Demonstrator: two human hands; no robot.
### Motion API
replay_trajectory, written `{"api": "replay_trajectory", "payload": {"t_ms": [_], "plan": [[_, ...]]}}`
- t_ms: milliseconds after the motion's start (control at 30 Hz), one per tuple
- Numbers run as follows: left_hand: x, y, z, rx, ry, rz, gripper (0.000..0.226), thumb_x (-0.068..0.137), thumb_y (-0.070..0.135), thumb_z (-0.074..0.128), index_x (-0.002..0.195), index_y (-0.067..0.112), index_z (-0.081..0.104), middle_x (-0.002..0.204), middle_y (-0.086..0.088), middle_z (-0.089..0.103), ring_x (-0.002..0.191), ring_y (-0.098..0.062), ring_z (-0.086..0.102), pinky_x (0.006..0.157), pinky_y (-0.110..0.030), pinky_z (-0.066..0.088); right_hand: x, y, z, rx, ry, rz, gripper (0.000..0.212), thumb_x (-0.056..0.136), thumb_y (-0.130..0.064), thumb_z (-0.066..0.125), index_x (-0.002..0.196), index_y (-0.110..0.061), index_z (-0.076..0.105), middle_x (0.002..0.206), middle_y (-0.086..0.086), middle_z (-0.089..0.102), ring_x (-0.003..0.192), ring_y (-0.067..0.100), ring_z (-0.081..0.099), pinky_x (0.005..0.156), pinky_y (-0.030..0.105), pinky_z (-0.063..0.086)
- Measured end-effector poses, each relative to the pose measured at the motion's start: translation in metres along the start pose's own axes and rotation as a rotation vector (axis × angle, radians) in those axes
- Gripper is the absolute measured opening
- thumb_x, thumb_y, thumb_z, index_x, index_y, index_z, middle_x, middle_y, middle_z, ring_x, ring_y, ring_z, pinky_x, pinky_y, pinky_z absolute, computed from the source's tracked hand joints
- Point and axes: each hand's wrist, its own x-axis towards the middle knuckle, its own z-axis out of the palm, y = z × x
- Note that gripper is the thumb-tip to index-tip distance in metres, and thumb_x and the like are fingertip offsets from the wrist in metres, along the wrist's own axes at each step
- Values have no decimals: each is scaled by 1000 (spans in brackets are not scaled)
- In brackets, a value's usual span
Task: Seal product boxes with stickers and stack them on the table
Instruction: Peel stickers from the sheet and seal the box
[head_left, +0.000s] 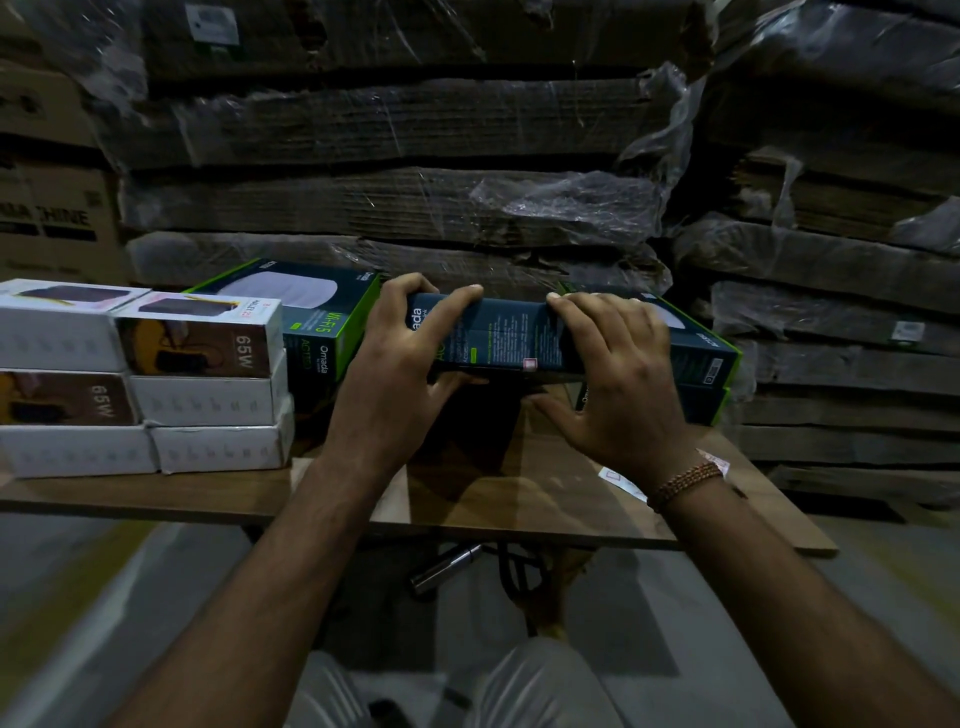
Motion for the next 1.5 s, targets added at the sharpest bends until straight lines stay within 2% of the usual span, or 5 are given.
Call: {"api": "replay_trajectory", "payload": {"t_ms": [533,767,967,1200,1500], "plan": [[-15,-13,12,-376,126,-162,102,80,38,87,164,15,34,160,-6,46,150,-22,45,118,-52,45,24,0,-42,268,3,49,75,85,-34,72,153,-9,51,135,8,56,128,27,50,114,58,38],[-4,-13,4,-456,-14,-306,92,73,12,99,151,26,50,128,16,67,114,4,64,90,-4,46,52,4,-93,230,-2,-15,79,81,-40,77,152,-14,56,138,3,63,130,25,53,113,51,38],[4,9,-13,-703,-3,-399,91,66,53,99,139,31,51,123,14,72,113,0,69,90,-23,58,50,18,-103,202,189,169,86,84,-65,75,153,-18,55,151,3,54,144,27,43,120,51,35],[32,18,-42,-732,-78,-513,80,76,55,85,140,24,48,116,5,77,101,-4,76,88,-34,64,5,-3,-77,598,-5,578,132,78,-59,82,163,-48,-19,175,-2,20,157,22,31,119,47,37],[46,10,-50,-820,50,-813,91,64,70,89,131,14,63,114,-3,79,98,-20,79,86,-44,66,-49,-9,-56,719,-320,675,120,69,-73,78,162,-60,2,157,-5,46,134,17,53,105,39,51]]}}
